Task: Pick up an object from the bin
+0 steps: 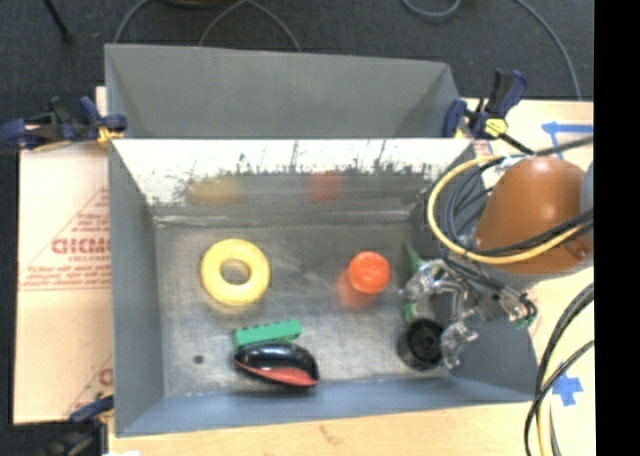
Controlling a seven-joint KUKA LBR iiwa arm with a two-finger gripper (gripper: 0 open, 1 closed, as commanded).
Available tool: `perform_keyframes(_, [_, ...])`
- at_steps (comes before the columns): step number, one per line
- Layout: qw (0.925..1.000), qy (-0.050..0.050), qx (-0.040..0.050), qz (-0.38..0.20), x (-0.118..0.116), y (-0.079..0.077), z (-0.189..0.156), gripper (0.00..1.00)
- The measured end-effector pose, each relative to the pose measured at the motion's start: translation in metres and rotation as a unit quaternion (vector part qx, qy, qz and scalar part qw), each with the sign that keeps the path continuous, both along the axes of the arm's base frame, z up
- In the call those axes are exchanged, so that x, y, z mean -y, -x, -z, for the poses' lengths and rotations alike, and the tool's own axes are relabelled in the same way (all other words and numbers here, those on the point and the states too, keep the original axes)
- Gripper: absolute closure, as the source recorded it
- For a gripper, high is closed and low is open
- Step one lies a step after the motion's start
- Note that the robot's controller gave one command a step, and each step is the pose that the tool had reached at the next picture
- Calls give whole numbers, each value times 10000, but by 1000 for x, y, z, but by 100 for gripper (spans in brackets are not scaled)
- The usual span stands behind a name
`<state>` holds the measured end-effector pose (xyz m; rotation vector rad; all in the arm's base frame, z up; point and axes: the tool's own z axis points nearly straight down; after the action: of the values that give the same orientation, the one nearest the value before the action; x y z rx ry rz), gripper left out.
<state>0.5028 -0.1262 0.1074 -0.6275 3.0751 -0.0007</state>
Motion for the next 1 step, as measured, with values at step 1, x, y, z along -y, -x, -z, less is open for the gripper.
perform_keyframes(1, [9973, 2, 7, -736, -2, 26, 13, 100])
